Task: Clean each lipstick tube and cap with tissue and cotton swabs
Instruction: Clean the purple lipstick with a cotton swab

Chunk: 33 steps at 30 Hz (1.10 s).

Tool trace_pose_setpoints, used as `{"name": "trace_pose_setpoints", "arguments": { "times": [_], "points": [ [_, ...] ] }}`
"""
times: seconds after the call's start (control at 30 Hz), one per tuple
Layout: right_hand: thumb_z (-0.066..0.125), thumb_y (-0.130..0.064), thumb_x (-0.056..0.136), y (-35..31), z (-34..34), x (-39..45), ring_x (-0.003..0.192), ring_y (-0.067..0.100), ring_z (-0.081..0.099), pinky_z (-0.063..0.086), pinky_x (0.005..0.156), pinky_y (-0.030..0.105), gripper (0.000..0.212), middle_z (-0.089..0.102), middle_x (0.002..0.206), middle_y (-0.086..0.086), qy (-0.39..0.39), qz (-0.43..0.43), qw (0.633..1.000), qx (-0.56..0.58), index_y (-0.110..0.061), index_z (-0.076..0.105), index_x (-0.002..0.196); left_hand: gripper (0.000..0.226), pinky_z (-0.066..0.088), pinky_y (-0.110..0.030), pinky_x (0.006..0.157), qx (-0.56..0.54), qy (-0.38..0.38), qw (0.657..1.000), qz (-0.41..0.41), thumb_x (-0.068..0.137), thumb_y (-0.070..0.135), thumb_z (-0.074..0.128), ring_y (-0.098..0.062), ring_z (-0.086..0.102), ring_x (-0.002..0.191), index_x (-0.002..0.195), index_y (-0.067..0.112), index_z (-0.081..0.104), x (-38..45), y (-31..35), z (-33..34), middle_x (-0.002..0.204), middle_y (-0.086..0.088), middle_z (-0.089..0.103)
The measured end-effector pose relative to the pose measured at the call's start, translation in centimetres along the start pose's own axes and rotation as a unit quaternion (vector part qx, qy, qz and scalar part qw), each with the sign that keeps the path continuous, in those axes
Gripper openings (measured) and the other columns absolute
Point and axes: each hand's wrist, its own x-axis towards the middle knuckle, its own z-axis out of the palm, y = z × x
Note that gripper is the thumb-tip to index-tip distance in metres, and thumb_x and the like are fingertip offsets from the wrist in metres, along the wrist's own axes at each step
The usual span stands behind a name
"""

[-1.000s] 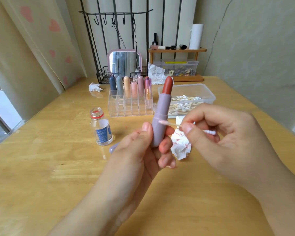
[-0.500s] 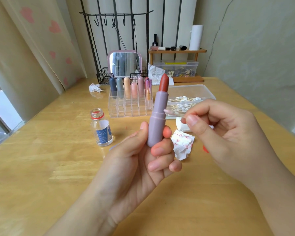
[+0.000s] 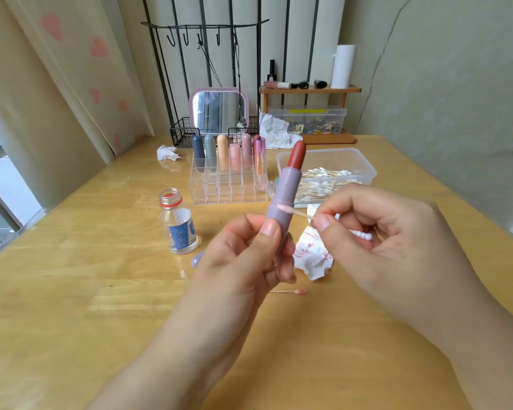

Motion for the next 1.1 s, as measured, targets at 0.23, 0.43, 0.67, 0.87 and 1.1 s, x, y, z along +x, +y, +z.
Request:
{"name": "trace_pose_setpoints", "arguments": {
  "times": [0.23,0.43,0.67,0.87,1.1],
  "points": [
    [0.062,-0.023,0.082,-0.3,0.4,-0.1,0.045,0.004,0.035,0.027,0.047,0.001,0.014,0.041,0.053,0.000,0.008,-0.018,1.000,-0.023,-0.020,0.061,0.068,0.013,0.043,-0.028,0.069,0.122,0.014,0.989,0.084,0.071,0.040,0.065,-0.012,0.051,0.063,0.076,0.028,0.062,0.0,-0.3,-0.3,0.071,0.000,0.059],
    [0.064,-0.016,0.079,-0.6,0.3,-0.2,0.043,0.003,0.034,0.028,0.045,-0.004,0.014,0.039,0.052,0.001,0.019,-0.013,0.999,-0.021,-0.018,0.061,0.066,0.018,0.042,-0.020,0.064,0.170,0.046,0.978,0.114,0.076,0.036,0.066,-0.010,0.049,0.063,0.079,0.022,0.057,0.1,-0.5,-0.3,0.067,0.000,0.056],
    [0.063,-0.016,0.078,0.2,0.4,0.0,0.045,0.005,0.034,0.027,0.047,0.005,0.012,0.043,0.054,0.004,-0.001,0.011,0.999,-0.050,-0.017,0.063,0.066,0.017,0.046,-0.026,0.065,0.098,0.088,0.988,0.074,0.082,0.028,0.060,-0.014,0.053,0.060,0.083,0.012,0.054,0.5,-0.3,-0.3,0.069,0.000,0.058],
    [0.066,-0.016,0.086,2.2,0.0,0.4,0.046,0.008,0.033,0.029,0.047,0.012,0.016,0.036,0.048,0.001,-0.003,0.135,0.991,-0.002,-0.018,0.064,0.070,0.027,0.051,-0.023,0.064,0.037,0.140,0.986,0.078,0.098,0.023,0.037,-0.013,0.056,0.060,0.099,0.005,0.057,1.7,-0.2,-1.5,0.064,0.001,0.060],
    [0.057,-0.018,0.092,3.9,0.2,0.1,0.056,0.014,0.039,0.029,0.048,0.022,0.014,0.054,0.067,0.024,-0.075,0.246,0.965,0.049,-0.016,0.063,0.079,0.017,0.049,-0.031,0.074,0.171,0.148,0.973,0.039,0.102,0.021,0.032,-0.019,0.069,0.083,0.101,0.015,0.048,2.8,-1.0,-2.5,0.094,-0.004,0.072]
  ]
}}
